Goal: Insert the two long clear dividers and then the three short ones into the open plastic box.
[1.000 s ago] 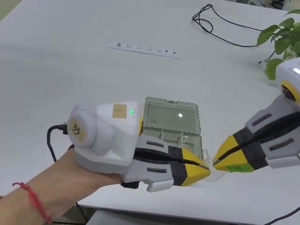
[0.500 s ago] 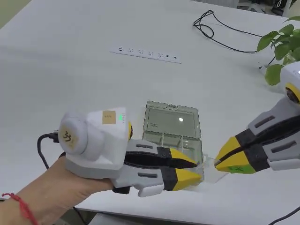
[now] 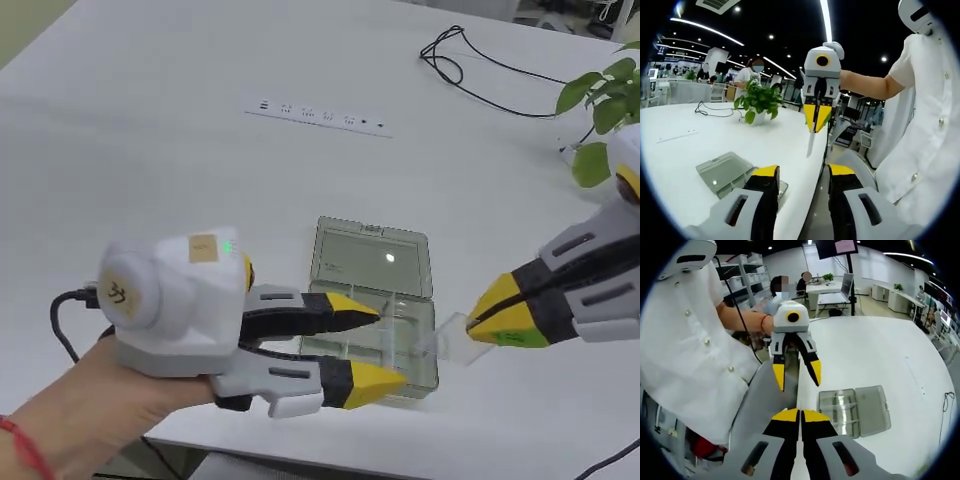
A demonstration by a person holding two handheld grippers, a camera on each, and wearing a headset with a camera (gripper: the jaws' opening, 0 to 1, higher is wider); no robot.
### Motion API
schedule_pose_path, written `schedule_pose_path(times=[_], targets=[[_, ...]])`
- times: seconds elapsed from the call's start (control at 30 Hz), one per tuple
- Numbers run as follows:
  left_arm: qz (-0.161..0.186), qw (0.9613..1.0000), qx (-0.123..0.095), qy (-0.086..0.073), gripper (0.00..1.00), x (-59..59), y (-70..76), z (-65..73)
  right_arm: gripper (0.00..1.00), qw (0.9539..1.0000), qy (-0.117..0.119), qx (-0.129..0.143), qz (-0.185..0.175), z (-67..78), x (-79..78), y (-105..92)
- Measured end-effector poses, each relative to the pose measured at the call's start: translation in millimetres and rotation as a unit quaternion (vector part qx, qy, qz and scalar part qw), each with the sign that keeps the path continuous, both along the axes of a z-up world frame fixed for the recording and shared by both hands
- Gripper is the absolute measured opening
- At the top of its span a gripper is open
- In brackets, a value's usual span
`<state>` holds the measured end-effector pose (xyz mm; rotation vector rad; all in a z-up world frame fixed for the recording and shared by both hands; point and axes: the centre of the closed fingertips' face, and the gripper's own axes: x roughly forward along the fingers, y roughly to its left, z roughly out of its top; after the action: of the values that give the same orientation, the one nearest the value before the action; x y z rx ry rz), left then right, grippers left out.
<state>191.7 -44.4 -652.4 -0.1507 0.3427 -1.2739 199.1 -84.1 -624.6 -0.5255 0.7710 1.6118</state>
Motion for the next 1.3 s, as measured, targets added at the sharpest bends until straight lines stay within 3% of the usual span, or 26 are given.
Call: schedule_pose_path(times=[0.3, 0.5, 0.63, 0.77, 1.0, 1.3], targets=[[0.023, 0.9996, 0.014, 0.001, 0.51, 9.2, 16.8, -13.7, 0.03, 0.9991, -0.029, -0.029, -0.010, -15.7, 25.0, -4.8], [0.032, 0.9988, 0.037, 0.003, 0.63, 13.0, 26.3, -28.8, 0.03, 0.9975, -0.048, -0.052, -0.007, -29.6, 38.3, -7.2], [0.036, 0.9980, 0.051, 0.006, 0.67, 14.2, 30.6, -38.2, 0.03, 0.9959, -0.059, -0.067, -0.003, -42.1, 46.1, -8.3], [0.045, 0.9971, 0.061, 0.009, 0.73, 17.0, 34.9, -45.2, 0.03, 0.9942, -0.068, -0.083, -0.001, -63.5, 54.6, -8.6], [0.058, 0.9959, 0.066, 0.023, 0.80, 20.3, 42.5, -53.6, 0.03, 0.9915, -0.077, -0.104, 0.007, -91.1, 58.9, -8.6], [0.065, 0.9950, 0.067, 0.034, 0.84, 20.4, 43.7, -57.0, 0.03, 0.9891, -0.081, -0.123, 0.006, -116.2, 62.6, -8.7]])
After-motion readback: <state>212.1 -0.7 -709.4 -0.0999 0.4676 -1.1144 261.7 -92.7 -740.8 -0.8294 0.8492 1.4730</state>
